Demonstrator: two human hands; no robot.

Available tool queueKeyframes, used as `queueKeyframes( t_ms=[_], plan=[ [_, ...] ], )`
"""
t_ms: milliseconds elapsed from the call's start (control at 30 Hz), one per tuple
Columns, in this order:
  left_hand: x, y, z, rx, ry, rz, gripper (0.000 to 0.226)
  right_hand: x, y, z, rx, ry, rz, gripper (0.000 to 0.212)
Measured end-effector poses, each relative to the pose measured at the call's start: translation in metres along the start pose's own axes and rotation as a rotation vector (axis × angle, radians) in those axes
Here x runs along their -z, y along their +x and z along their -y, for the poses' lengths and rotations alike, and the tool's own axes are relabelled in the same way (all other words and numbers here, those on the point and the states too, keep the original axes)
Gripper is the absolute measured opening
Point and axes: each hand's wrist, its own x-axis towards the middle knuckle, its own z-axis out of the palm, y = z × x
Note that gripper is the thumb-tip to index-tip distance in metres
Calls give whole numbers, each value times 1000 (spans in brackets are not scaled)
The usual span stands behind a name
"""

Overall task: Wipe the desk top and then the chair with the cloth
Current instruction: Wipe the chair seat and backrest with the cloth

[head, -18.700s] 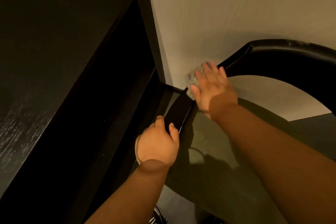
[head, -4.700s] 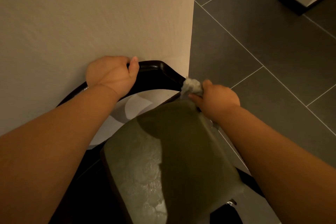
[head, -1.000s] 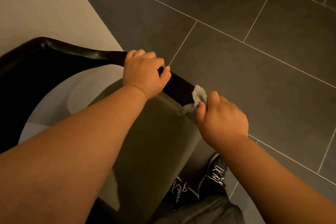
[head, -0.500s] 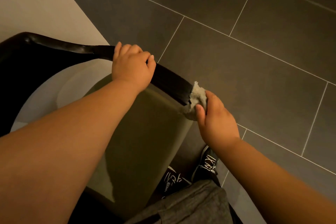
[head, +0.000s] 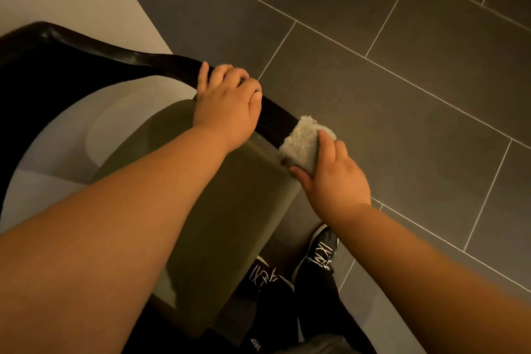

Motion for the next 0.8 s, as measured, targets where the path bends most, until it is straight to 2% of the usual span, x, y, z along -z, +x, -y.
queueKeyframes(
  t_ms=[167, 267, 367, 533, 700, 800],
  plan=[
    [0, 1, 3, -2, 5, -11, 40, 3, 61, 48, 168, -126, 5, 66],
    [5, 1, 11, -66, -37, 9, 41, -1, 74, 65, 173, -122, -22, 65],
    [13, 1, 27, -84, -63, 40, 45, 1, 57, 52, 159, -152, -103, 65],
    [34, 2, 87, 79, 137, 23, 50, 0, 61, 61, 109, -206, -96, 63],
    [53, 7, 110, 103, 316, 65, 52, -10, 121, 128, 228, -165, -10, 61],
    [74, 5, 129, 137, 411, 66, 52, -11, 125, 137, 252, -146, -30, 62]
  ],
)
